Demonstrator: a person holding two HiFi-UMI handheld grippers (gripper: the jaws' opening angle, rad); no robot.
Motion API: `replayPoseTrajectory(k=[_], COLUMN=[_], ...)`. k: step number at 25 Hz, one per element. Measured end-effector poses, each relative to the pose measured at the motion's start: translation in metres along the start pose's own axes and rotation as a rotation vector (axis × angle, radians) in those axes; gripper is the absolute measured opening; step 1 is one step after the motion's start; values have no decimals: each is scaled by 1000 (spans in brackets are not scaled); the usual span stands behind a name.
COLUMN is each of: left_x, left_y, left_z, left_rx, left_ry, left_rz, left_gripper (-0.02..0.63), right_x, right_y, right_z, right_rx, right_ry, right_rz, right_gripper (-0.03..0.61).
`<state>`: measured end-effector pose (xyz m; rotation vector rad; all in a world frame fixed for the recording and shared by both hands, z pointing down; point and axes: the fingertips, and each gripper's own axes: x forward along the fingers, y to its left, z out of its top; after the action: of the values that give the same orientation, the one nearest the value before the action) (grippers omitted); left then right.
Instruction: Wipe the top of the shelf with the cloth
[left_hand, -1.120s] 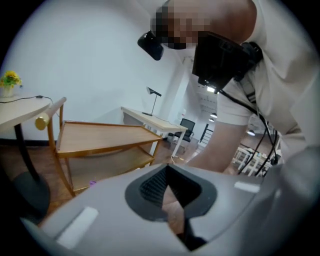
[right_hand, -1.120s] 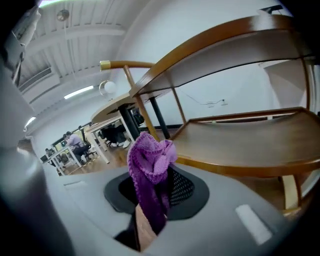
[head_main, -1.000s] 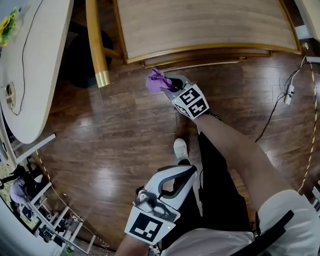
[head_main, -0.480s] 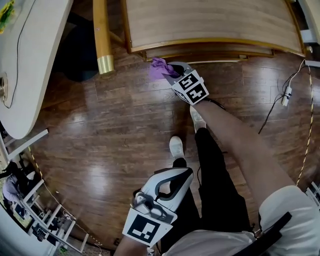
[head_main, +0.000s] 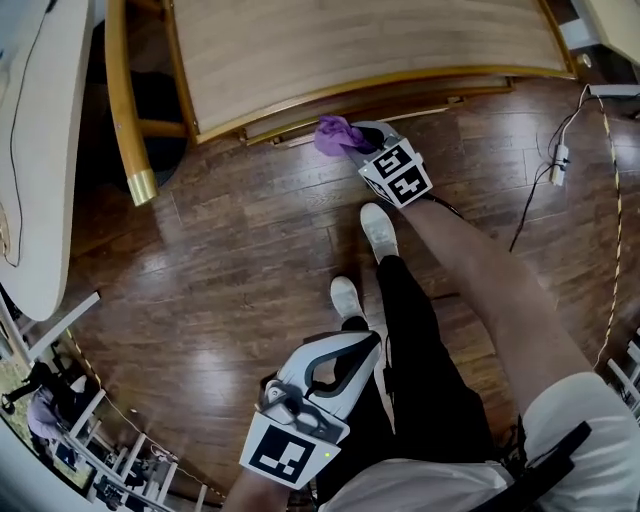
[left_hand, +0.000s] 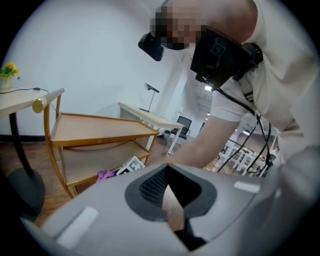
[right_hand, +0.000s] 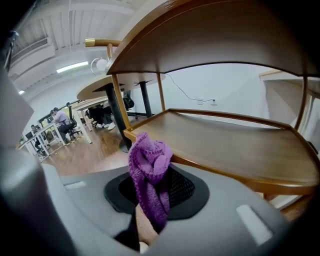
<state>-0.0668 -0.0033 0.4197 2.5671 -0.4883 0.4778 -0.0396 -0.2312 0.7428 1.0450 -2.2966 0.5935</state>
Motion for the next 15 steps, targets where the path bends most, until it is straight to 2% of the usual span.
replayPoseTrajectory(k=[9, 15], left_x=[48, 74], left_y=[-16, -24], left_z=[16, 18], left_rx=[52, 70], left_ry=[24, 54], left_rz=[-107, -150], left_gripper=[21, 20], right_x=[-63, -105], right_y=[-77, -134], right_z=[-31, -60], right_rx=[56, 65], right_ry=[8, 31], right_rz=[-121, -202], right_gripper=[91, 91])
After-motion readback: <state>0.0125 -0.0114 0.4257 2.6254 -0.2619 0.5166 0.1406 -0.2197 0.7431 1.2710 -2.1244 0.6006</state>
